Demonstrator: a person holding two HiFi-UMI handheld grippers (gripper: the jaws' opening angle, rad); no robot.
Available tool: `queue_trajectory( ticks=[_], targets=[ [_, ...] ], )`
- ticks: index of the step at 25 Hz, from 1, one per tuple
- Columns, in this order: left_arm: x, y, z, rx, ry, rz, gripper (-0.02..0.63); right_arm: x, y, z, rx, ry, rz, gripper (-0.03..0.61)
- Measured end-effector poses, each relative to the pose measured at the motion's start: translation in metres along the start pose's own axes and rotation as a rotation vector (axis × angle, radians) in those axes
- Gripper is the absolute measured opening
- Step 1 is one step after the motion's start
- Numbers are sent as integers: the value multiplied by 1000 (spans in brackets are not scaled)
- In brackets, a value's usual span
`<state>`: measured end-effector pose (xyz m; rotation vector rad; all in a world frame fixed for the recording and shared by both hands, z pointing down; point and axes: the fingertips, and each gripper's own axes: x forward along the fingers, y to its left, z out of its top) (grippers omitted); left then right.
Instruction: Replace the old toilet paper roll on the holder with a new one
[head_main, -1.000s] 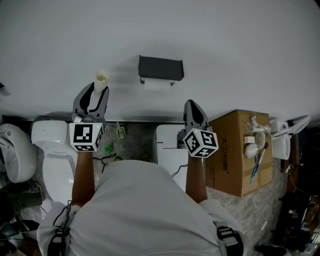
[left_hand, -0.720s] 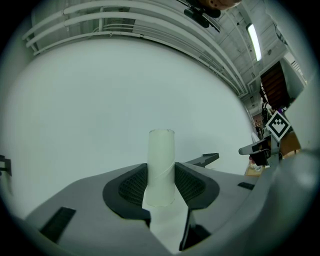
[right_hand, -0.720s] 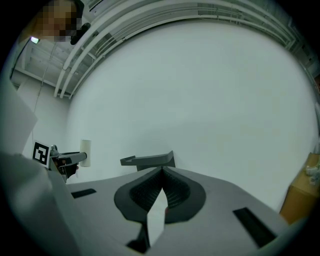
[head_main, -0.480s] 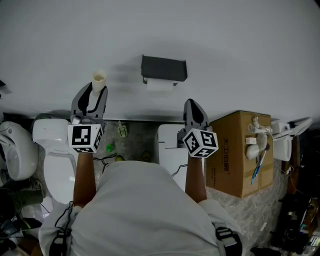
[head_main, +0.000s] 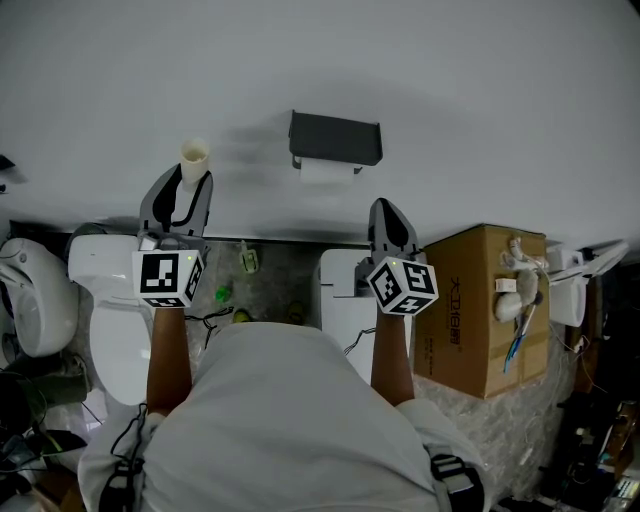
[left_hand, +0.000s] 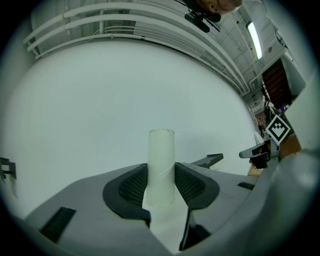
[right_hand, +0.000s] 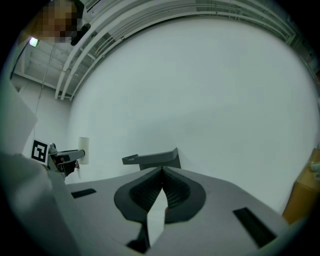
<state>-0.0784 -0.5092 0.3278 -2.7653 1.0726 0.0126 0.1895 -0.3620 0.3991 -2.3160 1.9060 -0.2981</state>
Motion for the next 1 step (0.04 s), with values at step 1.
queue_trajectory(
  ticks=[1],
  targets=[
    [-1,1,-1,-1,0,1,189,0,0,-1,3,0,2,5]
  ],
)
